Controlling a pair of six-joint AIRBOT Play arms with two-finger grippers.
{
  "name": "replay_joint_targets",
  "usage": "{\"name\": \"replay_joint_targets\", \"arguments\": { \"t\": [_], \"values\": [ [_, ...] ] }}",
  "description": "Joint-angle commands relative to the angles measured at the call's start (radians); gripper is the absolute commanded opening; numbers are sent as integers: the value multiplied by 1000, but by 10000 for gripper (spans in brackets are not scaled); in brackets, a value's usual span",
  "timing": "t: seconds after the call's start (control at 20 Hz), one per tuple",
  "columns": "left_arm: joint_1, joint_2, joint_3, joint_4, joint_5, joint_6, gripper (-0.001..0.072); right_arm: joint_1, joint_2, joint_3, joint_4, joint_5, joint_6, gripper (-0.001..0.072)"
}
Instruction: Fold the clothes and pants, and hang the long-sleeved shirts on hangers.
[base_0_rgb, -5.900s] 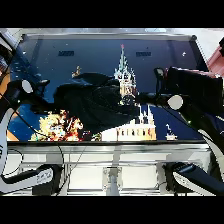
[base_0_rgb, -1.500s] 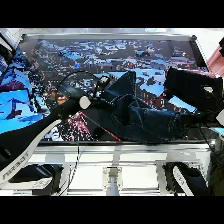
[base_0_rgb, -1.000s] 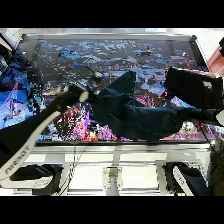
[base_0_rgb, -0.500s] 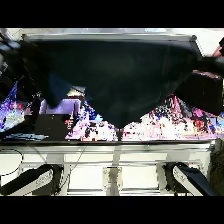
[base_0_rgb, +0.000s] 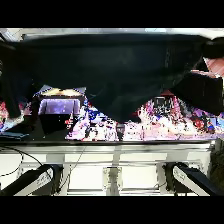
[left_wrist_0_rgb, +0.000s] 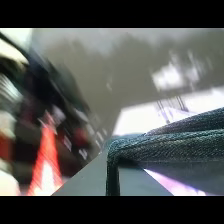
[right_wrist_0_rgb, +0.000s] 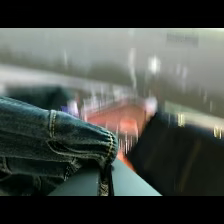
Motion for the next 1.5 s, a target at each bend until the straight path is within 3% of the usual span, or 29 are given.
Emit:
{"name": "replay_joint_targets", "arguments": {
  "t": [0.0,0.15,0.35,0.5,0.7,0.8,1.0,1.2,1.3,1.45],
  "values": [
    [3,69,-222,-16,-93,76,30,-66,71,-192,-46,71,5,29],
    [3,174,-507,-83,-98,186,30,-176,186,-432,-99,80,10,29],
    [3,260,-797,-159,-130,200,30,-261,297,-692,-107,69,7,30],
    [3,286,-901,-280,-194,262,30,-261,314,-740,-211,66,53,30],
    [3,289,-920,-145,-187,211,31,-261,315,-685,-409,25,125,30],
    [3,289,-920,-30,-159,145,37,-260,314,-645,-415,-3,138,29],
    [3,301,-917,-19,-21,76,29,-258,311,-573,-279,-13,116,30],
    [3,333,-869,38,148,-5,28,-258,282,-508,7,-124,22,29],
    [3,317,-798,45,181,-8,28,-258,200,-417,126,-152,7,28],
    [4,214,-575,49,195,-80,28,-252,-25,-153,344,-107,6,27]
  ]
}}
